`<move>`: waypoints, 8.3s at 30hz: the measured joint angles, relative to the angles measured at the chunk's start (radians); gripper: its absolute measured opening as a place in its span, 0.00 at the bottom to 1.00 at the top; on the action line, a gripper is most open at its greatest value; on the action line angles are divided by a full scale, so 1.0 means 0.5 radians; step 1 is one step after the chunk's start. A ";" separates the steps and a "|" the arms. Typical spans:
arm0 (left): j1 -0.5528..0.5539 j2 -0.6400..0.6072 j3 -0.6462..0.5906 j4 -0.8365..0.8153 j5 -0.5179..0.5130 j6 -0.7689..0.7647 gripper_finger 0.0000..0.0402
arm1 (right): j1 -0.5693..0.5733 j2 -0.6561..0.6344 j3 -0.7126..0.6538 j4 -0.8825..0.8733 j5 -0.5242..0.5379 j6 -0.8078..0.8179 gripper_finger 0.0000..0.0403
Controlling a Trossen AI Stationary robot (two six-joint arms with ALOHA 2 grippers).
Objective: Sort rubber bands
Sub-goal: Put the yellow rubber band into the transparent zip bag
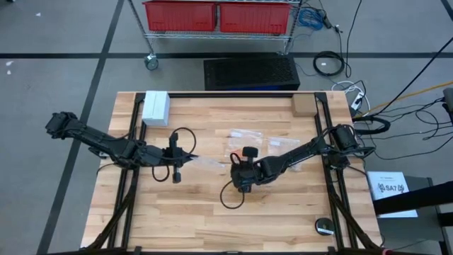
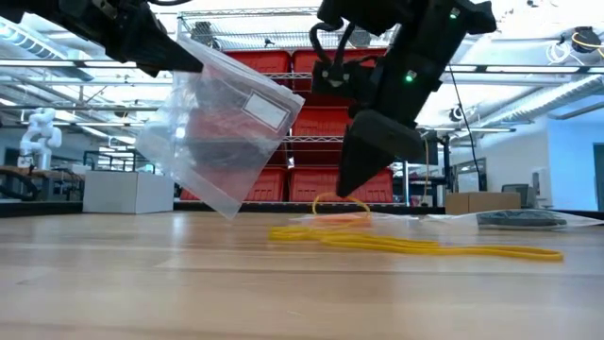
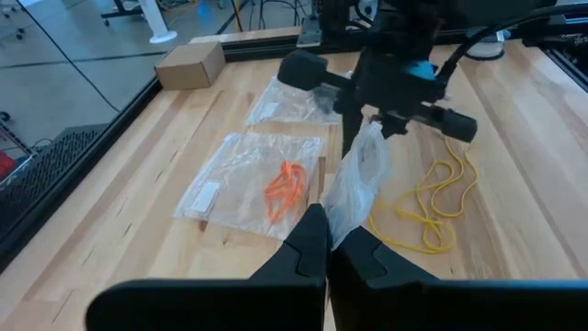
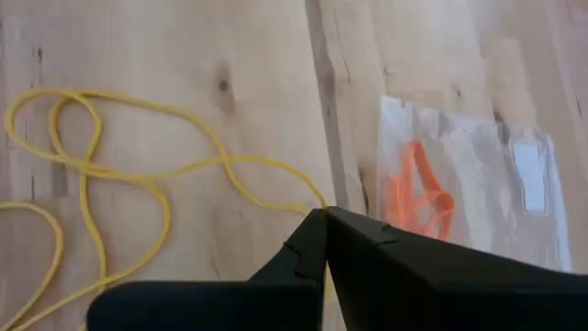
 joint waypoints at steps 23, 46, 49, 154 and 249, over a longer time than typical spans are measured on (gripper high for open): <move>0.000 0.000 0.000 -0.022 0.000 -0.006 0.00 | 0.172 -0.016 0.001 -0.038 -0.714 0.219 0.00; 0.000 0.000 0.000 -0.021 0.000 -0.006 0.00 | 0.095 -0.016 0.002 1.021 -0.324 -0.623 0.00; 0.000 0.000 0.000 -0.021 0.000 -0.006 0.00 | 0.095 -0.016 0.002 1.060 -0.175 -0.641 0.00; 0.000 -0.001 0.000 -0.052 0.000 -0.014 0.00 | -0.064 0.212 -0.003 0.116 -0.302 0.617 0.01; 0.000 0.000 -0.001 0.039 0.125 -0.115 0.00 | -0.015 -0.016 0.384 0.870 0.136 -0.657 0.00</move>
